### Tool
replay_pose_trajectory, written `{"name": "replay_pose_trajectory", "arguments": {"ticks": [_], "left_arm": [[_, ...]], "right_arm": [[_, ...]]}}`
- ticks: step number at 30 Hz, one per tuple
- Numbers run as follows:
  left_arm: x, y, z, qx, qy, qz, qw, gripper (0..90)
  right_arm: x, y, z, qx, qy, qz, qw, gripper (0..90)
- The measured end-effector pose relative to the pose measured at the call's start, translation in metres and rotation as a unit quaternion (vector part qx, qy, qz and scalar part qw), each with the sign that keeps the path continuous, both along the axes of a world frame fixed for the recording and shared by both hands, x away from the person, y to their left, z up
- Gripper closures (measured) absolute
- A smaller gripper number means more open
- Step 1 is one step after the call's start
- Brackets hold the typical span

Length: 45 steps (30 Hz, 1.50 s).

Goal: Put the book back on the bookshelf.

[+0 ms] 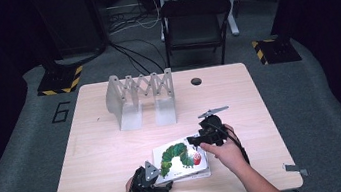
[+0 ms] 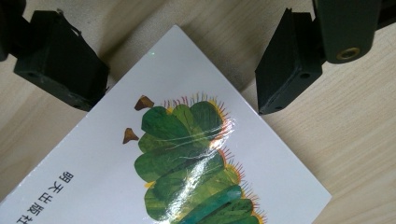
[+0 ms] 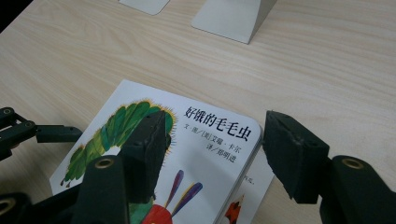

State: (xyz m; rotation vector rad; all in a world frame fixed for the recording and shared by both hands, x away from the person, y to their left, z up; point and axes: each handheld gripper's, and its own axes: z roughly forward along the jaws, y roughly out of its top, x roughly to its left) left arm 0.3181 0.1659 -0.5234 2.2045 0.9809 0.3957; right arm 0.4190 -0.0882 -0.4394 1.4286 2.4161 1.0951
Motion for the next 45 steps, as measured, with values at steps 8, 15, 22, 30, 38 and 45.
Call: {"name": "replay_pose_trajectory", "arguments": {"ticks": [8, 15, 22, 30, 38, 45], "left_arm": [[0.004, 0.003, 0.004, -0.007, 0.021, 0.001, 0.9997, 17.8], [0.002, 0.002, 0.002, -0.014, 0.013, 0.013, 0.9997, 18.0], [-0.001, -0.001, 0.0, 0.0, -0.007, 0.029, 0.9995, 18.8], [0.0, 0.001, 0.001, -0.01, 0.002, 0.032, 0.9994, 18.7], [-0.001, -0.001, 0.001, -0.008, 0.002, 0.041, 0.9991, 18.7], [-0.002, -0.001, 0.001, -0.018, 0.004, 0.048, 0.9987, 18.0]], "right_arm": [[-0.001, 0.001, 0.003, 0.004, 0.0, -0.001, 1.0, 39.7], [0.0, 0.002, 0.006, 0.002, -0.012, 0.009, 0.9999, 39.7], [-0.001, 0.004, 0.01, 0.004, -0.013, 0.011, 0.9999, 39.7], [-0.001, 0.006, 0.013, 0.004, -0.015, 0.013, 0.9998, 39.9], [-0.001, 0.011, 0.019, -0.003, -0.014, 0.017, 0.9998, 40.1], [-0.002, 0.015, 0.024, -0.004, -0.012, 0.019, 0.9997, 40.1]]}}
